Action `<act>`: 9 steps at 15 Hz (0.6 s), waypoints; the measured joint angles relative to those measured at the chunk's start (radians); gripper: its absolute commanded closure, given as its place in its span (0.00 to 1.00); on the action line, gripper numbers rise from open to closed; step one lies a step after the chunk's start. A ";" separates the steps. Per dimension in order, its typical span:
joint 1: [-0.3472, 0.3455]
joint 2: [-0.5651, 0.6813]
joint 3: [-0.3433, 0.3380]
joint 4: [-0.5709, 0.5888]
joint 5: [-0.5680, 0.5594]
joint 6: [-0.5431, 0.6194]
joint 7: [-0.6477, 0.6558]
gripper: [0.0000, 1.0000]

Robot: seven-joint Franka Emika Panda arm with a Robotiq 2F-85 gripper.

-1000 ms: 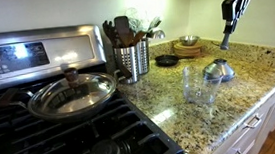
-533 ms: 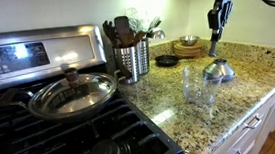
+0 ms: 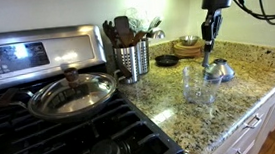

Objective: Put the slicer in the container then put the grey cover on top of the container

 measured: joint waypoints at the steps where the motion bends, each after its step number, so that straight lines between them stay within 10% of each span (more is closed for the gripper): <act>1: 0.000 0.006 -0.003 0.000 0.013 0.001 -0.017 0.92; 9: 0.000 0.037 -0.030 0.000 0.095 0.021 -0.132 0.92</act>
